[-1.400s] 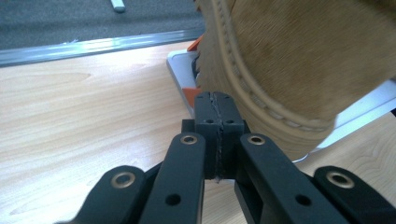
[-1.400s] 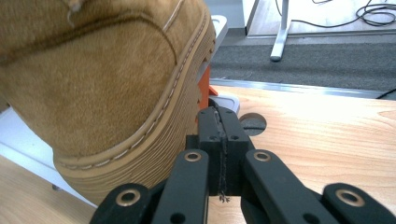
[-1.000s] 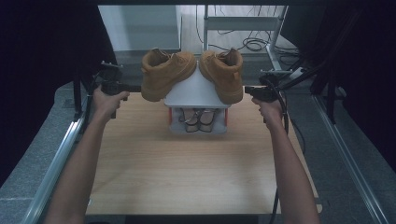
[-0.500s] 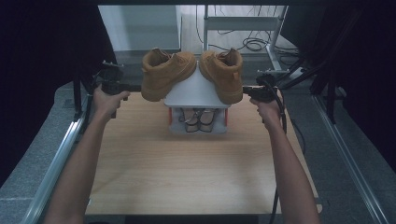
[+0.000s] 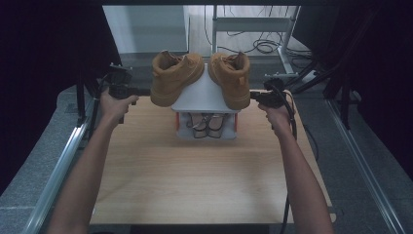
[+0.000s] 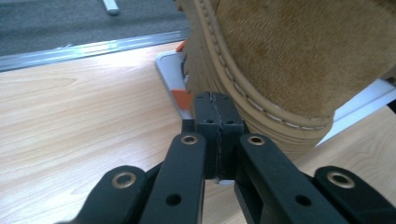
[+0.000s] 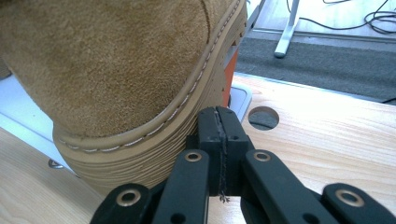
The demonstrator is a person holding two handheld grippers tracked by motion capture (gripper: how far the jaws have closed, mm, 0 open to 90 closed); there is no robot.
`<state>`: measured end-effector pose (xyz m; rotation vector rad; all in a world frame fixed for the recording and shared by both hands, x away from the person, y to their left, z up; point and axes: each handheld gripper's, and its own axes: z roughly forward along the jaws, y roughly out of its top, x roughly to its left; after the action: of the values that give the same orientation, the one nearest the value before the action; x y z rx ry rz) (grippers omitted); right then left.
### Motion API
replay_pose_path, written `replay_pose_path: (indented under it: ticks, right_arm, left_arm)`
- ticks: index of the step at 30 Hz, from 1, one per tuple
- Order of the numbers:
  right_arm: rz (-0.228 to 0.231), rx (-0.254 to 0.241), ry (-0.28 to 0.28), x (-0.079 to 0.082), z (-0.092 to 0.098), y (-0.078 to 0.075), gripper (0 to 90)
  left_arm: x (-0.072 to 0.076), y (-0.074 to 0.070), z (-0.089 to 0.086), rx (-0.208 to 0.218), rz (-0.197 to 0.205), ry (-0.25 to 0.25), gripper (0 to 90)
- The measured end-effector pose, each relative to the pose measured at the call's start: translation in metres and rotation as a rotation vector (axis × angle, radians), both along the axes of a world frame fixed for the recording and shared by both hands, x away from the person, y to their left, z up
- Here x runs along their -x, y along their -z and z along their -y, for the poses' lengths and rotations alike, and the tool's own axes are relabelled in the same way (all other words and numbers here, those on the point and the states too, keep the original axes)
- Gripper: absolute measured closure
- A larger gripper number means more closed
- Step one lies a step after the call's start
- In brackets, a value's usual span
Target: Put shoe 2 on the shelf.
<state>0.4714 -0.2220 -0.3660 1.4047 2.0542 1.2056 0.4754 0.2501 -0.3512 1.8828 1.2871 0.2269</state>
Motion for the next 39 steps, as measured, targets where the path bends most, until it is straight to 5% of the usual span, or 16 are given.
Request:
replay_pose_path:
  ticks: [19, 22, 26, 28, 34, 37, 39]
  right_arm:
    - [0.000, -0.026, -0.040, 0.005, -0.015, 0.002, 89.6]
    - [0.001, -0.028, -0.044, 0.005, -0.016, 0.002, 89.6]
    - [-0.001, -0.036, -0.044, 0.006, -0.018, 0.003, 89.6]
    - [-0.002, -0.042, -0.041, 0.006, -0.020, 0.004, 89.6]
    - [0.005, -0.045, -0.071, 0.007, -0.035, 0.005, 89.6]
    - [0.004, -0.052, -0.084, 0.006, -0.039, 0.006, 89.6]
    - [0.002, -0.057, -0.088, 0.006, -0.039, 0.006, 89.6]
  left_arm:
    - [0.003, -0.005, 0.017, 0.000, 0.007, 0.020, 90.0]
    - [0.003, -0.006, 0.021, 0.065, 0.010, 0.047, 90.0]
    - [0.004, -0.010, 0.041, 0.038, 0.023, 0.093, 90.0]
    - [0.004, -0.013, 0.046, -0.019, 0.039, 0.086, 90.0]
    - [0.005, -0.014, 0.047, -0.005, 0.036, 0.075, 90.0]
    - [0.003, -0.014, 0.045, 0.024, 0.027, 0.080, 90.0]
    - [0.002, -0.014, 0.041, 0.103, 0.017, 0.091, 90.0]
